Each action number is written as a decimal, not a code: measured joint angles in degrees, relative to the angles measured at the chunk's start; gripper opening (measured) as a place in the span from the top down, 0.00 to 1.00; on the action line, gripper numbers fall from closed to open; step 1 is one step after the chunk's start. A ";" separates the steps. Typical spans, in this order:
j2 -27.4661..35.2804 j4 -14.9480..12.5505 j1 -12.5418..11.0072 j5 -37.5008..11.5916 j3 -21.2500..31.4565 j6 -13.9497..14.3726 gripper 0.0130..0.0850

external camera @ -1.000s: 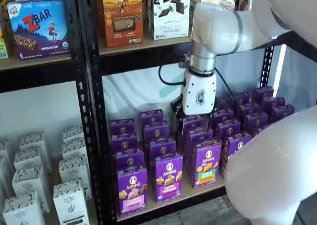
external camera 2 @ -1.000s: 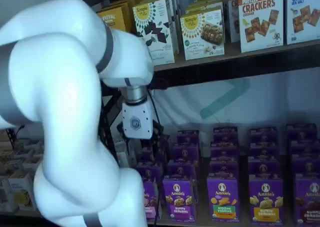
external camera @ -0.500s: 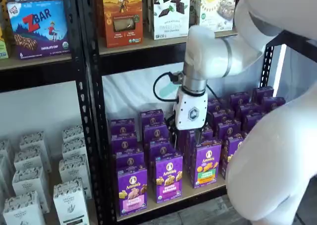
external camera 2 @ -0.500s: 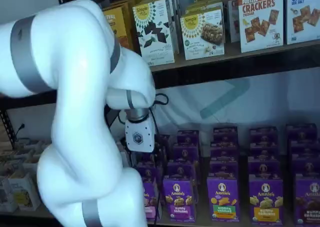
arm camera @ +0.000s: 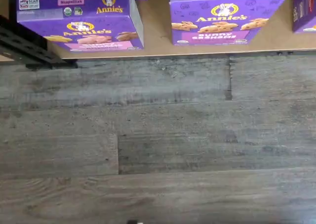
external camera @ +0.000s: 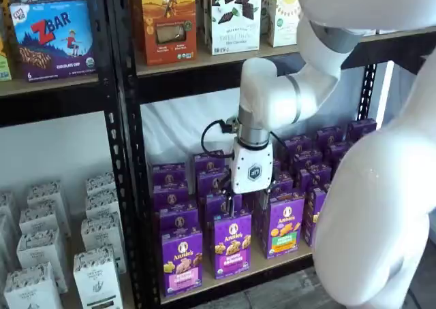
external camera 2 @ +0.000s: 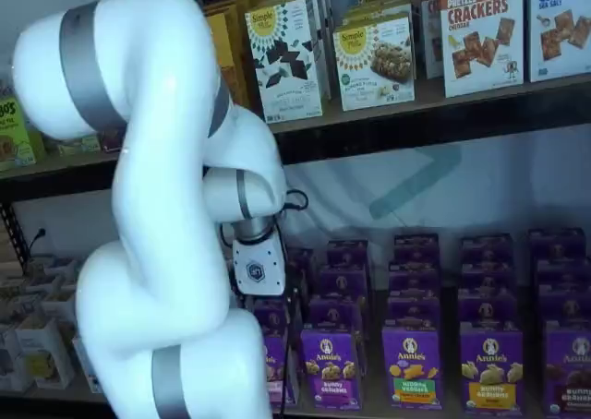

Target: Pick up the purple box with a pink patch in the middle, on the bottom shelf, the first box from the left

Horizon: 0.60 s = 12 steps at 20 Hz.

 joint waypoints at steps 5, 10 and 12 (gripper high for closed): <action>6.50 -0.77 1.48 -2.43 -2.89 2.05 0.00; 11.78 -2.53 2.60 -5.89 -5.27 4.61 0.00; 13.72 -3.62 2.99 -7.19 -6.26 5.96 0.00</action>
